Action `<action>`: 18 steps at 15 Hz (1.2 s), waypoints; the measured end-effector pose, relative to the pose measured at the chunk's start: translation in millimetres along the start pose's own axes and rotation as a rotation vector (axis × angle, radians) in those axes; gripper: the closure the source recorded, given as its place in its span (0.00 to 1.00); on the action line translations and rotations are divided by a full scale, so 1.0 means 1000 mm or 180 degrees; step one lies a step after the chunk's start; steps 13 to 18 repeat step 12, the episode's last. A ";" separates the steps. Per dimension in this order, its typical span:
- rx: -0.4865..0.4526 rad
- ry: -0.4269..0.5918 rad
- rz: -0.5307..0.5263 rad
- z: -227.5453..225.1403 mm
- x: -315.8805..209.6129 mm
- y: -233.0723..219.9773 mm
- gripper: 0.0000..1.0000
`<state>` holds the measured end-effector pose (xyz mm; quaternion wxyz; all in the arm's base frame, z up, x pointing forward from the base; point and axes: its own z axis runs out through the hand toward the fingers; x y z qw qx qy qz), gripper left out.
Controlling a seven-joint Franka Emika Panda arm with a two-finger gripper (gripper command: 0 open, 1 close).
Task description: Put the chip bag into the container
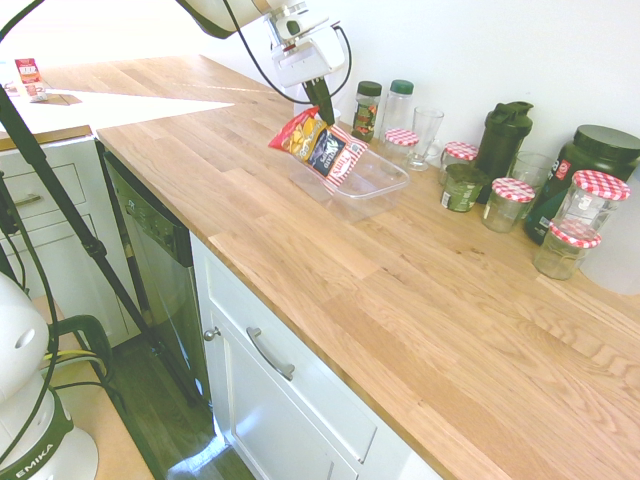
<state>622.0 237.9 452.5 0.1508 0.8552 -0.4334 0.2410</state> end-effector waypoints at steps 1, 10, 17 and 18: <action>-0.0016 -0.0005 -0.0002 0.003 0.000 0.000 0.00; 0.0231 -0.0310 0.0095 -0.029 0.022 0.016 0.00; 0.0290 -0.0349 0.0097 -0.037 0.025 0.032 0.00; 0.0290 -0.0349 0.0097 -0.037 0.025 0.032 0.00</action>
